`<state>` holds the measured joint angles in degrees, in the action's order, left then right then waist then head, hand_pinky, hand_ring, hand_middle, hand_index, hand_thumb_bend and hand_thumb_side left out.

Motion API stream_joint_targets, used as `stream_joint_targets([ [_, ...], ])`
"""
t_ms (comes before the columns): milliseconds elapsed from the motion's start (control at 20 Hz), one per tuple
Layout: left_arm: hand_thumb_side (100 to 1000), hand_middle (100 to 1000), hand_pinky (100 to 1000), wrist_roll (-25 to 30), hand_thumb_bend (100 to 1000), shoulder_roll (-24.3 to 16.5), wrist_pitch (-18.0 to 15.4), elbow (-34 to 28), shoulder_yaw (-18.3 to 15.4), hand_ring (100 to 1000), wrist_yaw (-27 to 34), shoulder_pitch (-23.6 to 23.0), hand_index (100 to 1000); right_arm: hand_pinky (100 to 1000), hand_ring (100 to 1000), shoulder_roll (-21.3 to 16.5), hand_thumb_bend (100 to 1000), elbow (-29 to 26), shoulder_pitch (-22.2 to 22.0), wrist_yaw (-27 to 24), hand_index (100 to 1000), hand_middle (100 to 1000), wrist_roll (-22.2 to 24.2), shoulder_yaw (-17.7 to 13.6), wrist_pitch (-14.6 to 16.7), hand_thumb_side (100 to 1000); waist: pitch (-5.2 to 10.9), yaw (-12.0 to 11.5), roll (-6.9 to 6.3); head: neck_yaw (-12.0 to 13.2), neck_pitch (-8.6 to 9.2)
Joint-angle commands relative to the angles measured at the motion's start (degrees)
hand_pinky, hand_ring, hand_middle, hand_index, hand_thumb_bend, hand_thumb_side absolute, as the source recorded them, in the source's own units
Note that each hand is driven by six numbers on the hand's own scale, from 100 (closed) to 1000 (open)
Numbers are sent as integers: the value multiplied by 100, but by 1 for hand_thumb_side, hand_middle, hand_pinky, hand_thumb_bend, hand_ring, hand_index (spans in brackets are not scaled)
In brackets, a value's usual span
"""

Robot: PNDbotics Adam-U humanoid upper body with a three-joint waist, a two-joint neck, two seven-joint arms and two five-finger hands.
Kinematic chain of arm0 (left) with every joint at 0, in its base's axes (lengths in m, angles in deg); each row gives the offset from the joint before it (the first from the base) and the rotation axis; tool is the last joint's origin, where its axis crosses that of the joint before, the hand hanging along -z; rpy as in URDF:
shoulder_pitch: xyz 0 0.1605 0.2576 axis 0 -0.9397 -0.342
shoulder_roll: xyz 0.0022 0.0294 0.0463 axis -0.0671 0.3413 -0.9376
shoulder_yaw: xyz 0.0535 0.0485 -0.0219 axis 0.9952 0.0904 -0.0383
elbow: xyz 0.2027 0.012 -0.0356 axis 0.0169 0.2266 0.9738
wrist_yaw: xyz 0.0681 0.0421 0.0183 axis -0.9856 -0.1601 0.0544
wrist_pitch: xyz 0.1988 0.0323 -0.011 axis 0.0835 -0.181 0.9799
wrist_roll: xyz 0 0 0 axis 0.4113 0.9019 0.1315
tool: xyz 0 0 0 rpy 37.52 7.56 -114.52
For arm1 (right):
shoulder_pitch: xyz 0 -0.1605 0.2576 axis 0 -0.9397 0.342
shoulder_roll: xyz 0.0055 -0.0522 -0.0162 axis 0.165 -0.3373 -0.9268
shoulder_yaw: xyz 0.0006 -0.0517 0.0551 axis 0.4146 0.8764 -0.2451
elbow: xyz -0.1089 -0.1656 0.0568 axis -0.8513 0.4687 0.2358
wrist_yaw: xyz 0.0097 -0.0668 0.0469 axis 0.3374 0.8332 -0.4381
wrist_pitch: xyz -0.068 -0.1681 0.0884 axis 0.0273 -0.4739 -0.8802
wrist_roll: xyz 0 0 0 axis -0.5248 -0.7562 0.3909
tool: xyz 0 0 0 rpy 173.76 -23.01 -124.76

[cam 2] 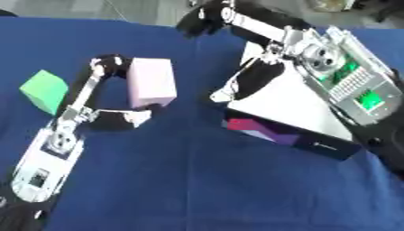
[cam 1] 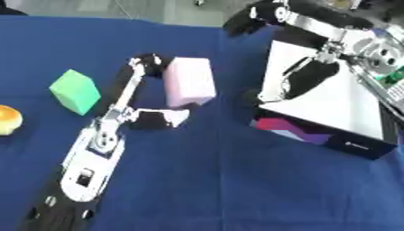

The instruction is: Pick up the objects with one hand, pass them to the other hand, and then place them into the box on the other side of the table.

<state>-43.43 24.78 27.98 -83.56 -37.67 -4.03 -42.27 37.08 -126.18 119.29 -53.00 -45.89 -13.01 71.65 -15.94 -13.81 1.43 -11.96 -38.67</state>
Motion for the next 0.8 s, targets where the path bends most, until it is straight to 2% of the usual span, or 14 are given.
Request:
stream_joint_targets([
  [50,100,519,686,-18,100,61,53,-104,67,526,-69,137,502,810,793,-69,640,-60,108,131,836,680,18,-24,50,100,10,-15,59,-36,55],
  [500,100,504,679,134,100,159,89,-276,227,522,-105,166,504,816,809,-57,669,-60,131,409,865,697,-7,-10,223,100,-24,-73,70,-127,78],
  [800,100,496,674,115,100,276,167,-291,263,515,-15,181,505,816,813,-36,662,-60,110,534,852,707,-35,0,133,100,-30,-100,90,-193,73],
])
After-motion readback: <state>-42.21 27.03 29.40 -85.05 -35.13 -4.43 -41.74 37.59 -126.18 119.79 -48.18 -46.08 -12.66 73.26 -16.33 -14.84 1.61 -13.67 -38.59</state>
